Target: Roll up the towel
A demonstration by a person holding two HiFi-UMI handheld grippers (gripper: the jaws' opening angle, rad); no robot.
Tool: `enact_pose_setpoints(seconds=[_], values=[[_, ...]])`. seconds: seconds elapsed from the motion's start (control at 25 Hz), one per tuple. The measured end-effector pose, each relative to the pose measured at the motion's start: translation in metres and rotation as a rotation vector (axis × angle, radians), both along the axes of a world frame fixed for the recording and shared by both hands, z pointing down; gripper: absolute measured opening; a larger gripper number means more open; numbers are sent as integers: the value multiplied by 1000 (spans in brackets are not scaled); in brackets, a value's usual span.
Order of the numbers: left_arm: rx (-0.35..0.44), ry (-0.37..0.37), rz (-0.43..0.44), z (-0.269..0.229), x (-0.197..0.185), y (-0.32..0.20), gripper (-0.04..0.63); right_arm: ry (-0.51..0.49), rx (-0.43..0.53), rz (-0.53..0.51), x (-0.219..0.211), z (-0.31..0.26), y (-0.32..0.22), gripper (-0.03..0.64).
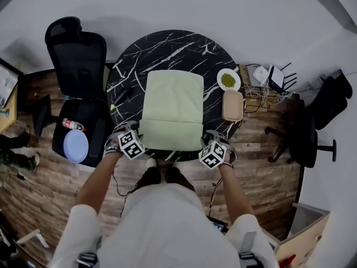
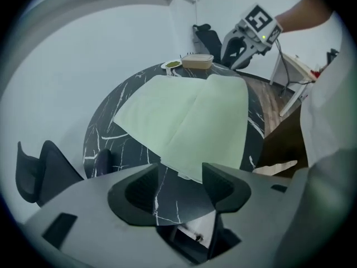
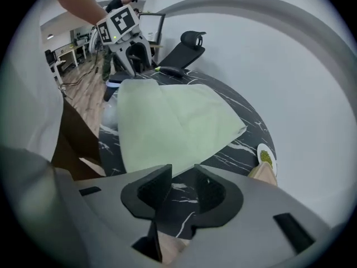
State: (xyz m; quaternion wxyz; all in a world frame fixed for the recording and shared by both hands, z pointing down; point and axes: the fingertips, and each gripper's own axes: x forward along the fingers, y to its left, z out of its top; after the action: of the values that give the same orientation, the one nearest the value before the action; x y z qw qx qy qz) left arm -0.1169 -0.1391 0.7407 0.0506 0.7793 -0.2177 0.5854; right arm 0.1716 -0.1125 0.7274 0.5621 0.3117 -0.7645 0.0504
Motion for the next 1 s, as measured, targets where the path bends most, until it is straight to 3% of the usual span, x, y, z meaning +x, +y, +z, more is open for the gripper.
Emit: enact_pose_setpoints(seconds=[0.16,0.28,0.4,0.72,0.88,1.0], values=[[1,40,22,-4,3,26,238,-48,-35,-98,-17,4,40,115],[-18,54,112,0,14,58,238,-25,-69,-198,-28,15,65,115],[-69,13,158,20,15,85,236,16,-105,-252,-32,28,77,115],[-94,-95,110,47,-1,72,227,99,-185,-313,-33,56,77,121],[-88,-122,89,52,-8,66,102,117,-194,-304,-31,62,77,116],[-63,-109,79,48,-4,61,33,116,-184,-277,-28,65,75,23]])
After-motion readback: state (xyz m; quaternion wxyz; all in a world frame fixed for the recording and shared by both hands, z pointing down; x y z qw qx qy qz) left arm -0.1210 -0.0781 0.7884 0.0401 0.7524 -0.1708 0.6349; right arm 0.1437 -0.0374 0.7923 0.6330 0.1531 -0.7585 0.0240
